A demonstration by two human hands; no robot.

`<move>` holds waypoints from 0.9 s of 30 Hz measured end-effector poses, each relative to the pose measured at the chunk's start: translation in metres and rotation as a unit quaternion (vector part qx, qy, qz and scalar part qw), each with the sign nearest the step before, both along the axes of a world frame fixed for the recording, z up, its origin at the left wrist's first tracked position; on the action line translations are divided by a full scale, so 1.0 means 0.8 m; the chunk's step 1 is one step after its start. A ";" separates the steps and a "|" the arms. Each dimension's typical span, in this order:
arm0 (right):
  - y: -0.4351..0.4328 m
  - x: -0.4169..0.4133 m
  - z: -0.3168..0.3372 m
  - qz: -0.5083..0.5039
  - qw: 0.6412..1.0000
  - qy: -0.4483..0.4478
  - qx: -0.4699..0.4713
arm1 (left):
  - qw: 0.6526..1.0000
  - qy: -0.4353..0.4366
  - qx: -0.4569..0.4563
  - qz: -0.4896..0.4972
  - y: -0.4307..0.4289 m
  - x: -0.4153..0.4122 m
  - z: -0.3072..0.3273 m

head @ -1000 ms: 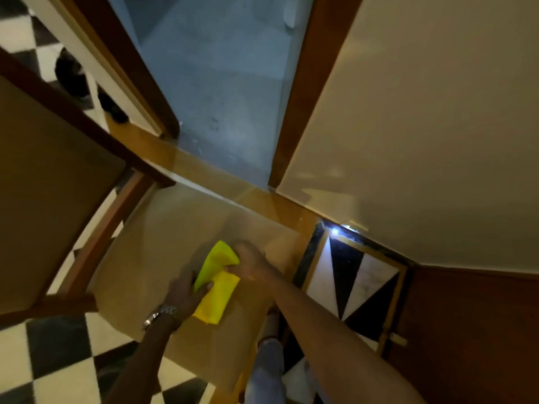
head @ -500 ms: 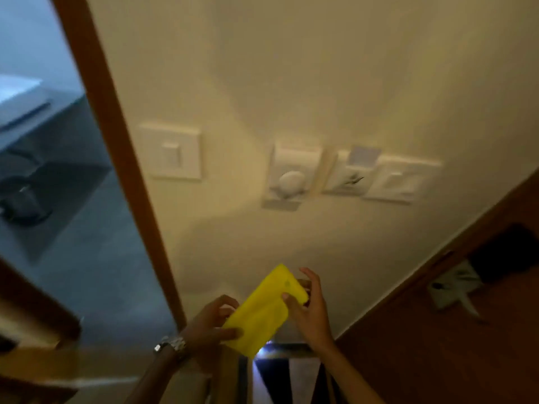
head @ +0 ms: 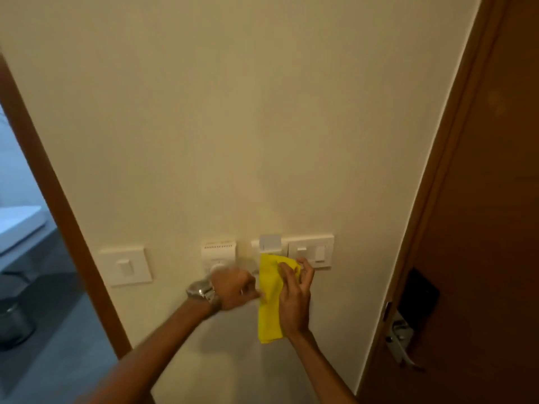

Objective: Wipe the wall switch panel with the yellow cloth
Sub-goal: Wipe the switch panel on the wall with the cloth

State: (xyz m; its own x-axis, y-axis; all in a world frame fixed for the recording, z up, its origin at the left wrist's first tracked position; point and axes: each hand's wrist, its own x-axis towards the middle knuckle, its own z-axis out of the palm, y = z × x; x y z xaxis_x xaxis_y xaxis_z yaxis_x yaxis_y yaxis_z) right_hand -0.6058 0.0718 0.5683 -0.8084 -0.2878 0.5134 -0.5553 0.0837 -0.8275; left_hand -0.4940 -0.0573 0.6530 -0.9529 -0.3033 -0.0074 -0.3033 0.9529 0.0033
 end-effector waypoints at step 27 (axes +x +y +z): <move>-0.091 -0.037 -0.090 -0.116 0.938 0.269 0.187 | 0.741 0.463 -0.487 0.006 -0.122 -0.093 0.285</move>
